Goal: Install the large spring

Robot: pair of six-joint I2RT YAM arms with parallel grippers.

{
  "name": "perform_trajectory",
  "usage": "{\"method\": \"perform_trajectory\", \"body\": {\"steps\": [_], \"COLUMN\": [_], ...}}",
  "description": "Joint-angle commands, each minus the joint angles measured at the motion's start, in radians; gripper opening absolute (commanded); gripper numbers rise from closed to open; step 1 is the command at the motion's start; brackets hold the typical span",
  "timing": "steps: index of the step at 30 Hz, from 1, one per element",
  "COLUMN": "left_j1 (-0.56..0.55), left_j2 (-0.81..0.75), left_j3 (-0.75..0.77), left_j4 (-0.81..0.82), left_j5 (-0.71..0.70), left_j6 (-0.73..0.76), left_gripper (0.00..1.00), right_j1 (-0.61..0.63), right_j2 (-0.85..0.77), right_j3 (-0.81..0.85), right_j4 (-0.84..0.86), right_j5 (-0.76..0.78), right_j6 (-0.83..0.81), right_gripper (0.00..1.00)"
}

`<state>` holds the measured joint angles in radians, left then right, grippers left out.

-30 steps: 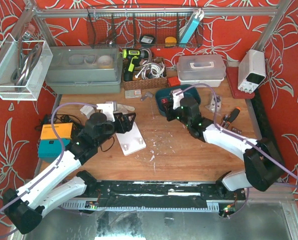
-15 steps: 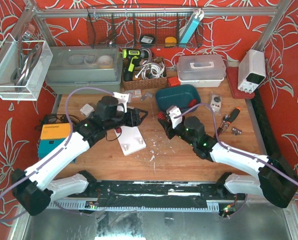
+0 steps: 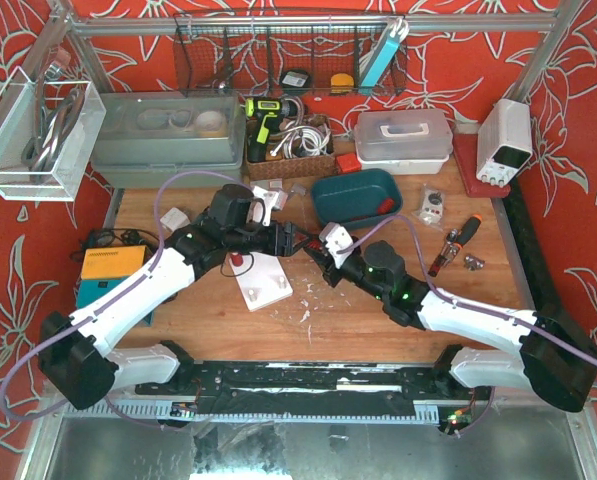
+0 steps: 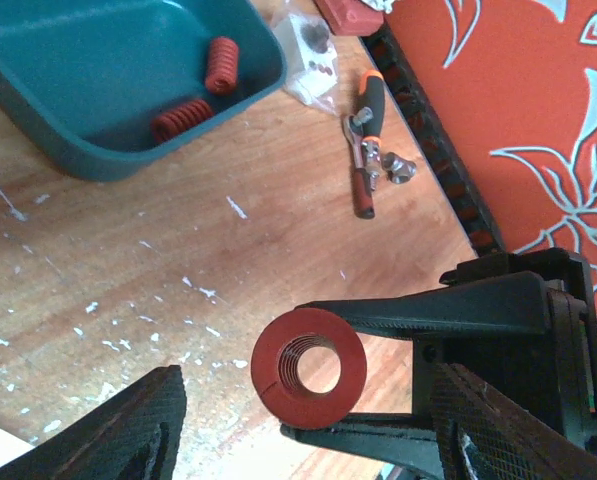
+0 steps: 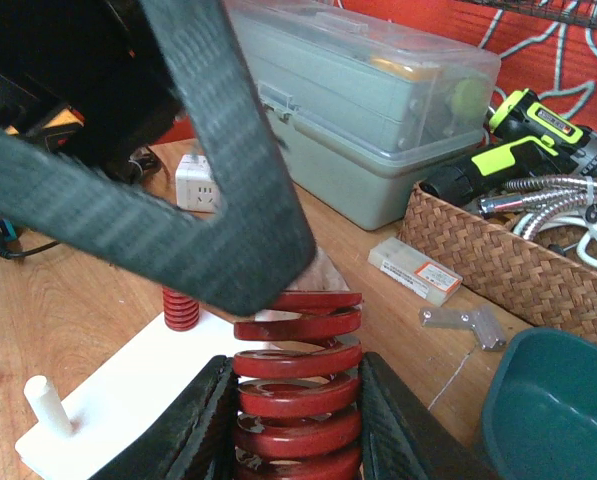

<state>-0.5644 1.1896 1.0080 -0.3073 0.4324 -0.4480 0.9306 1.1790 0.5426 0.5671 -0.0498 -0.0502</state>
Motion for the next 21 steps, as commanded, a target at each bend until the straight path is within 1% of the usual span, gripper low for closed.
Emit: {"method": "perform_trajectory", "body": {"steps": [1,5,15,19,21], "left_j1": [-0.005,-0.005,-0.005,-0.005,-0.005], "left_j2": [0.016,0.024,0.032,0.036,0.033], "left_j3": [0.004,-0.005,-0.056,-0.063,-0.068], "left_j4": [0.006,0.023,0.098,0.103,0.111], "left_j5": [0.066,0.073,0.143,0.146,0.151], "left_j6": [0.01,0.002,-0.037,-0.043,-0.048], "left_gripper": [0.68,0.65,0.54,0.48,0.42], "right_j1": [0.018,0.029,0.046,0.051,0.052], "right_j2": [-0.005,-0.008,-0.003,-0.002,0.0], "right_j3": [0.003,-0.001,-0.001,-0.003,-0.003], "right_j4": [0.063,0.072,0.08,0.08,0.08], "right_j5": [-0.003,-0.009,-0.016,-0.02,-0.02], "right_j6": [-0.039,-0.048,-0.062,-0.067,-0.069], "right_gripper": [0.14,0.14,0.14,0.14,0.14]}}
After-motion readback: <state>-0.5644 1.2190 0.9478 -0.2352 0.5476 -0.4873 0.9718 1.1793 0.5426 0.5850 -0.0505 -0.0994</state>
